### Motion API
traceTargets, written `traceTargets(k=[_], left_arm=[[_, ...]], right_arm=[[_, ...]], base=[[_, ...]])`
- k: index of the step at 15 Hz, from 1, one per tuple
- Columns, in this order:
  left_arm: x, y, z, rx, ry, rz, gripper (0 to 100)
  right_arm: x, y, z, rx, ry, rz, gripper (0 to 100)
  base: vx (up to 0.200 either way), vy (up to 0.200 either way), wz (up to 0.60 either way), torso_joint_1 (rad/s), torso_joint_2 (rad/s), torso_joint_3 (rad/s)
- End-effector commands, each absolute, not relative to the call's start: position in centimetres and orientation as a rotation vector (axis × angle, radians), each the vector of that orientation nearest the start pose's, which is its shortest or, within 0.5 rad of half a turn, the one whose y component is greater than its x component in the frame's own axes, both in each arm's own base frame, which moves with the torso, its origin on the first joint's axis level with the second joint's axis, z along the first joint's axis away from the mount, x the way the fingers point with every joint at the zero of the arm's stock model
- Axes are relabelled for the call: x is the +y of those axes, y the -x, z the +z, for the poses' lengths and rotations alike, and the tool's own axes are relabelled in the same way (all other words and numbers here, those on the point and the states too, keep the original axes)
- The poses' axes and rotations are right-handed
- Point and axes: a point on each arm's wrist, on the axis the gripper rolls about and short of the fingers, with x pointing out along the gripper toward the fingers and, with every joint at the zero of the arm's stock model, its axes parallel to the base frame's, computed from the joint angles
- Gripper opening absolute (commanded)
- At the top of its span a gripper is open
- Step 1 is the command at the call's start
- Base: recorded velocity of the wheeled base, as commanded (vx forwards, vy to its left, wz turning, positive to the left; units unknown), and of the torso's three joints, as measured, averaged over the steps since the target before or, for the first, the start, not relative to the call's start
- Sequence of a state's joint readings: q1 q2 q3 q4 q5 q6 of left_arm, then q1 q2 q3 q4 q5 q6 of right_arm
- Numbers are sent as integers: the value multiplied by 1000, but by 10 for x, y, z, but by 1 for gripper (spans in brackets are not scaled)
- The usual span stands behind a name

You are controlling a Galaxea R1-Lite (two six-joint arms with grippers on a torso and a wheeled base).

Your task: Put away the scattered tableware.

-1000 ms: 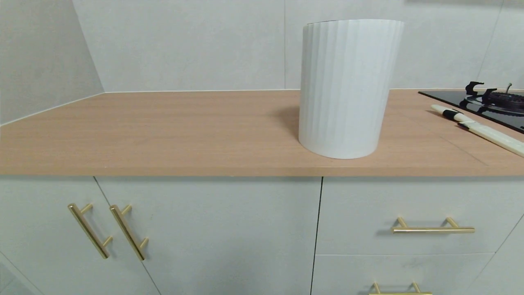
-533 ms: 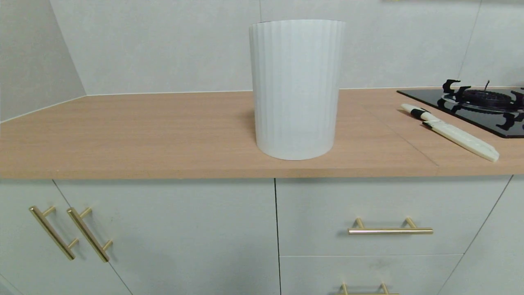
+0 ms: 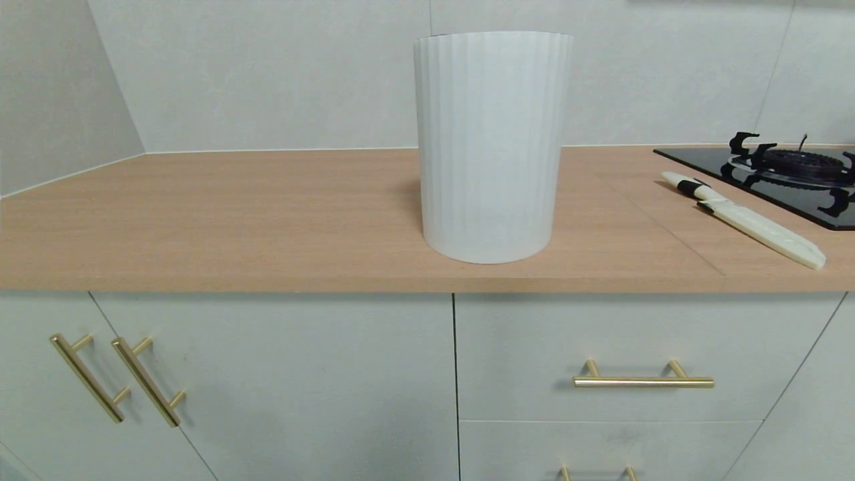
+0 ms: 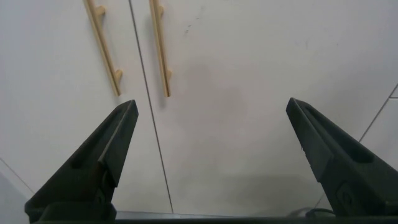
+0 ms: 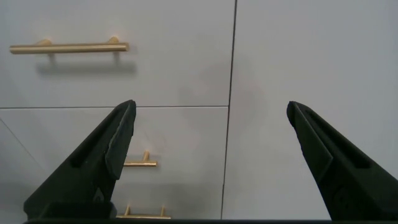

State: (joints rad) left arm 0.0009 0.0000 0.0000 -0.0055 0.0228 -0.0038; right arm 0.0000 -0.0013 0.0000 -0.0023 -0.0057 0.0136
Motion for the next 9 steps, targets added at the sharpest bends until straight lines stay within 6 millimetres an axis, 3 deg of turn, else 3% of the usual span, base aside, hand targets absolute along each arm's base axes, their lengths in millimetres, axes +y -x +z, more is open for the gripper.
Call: traceTargets(k=[1,7,9], left_arm=[[0,23,76,-6,5,25,100],[0,23,76,-6,6,25,100],[0,23,76,-6,6,25,100]], right_arm=[[0,23,76,-2,-14,-6,100],[0,23,76,-3,-14,-6,100],[0,23,76,-3,-14,-6,100]], base=[[0,0,0,0,0,0],[0,0,0,2,-11,-4],[0,0,0,53,-288,-237]])
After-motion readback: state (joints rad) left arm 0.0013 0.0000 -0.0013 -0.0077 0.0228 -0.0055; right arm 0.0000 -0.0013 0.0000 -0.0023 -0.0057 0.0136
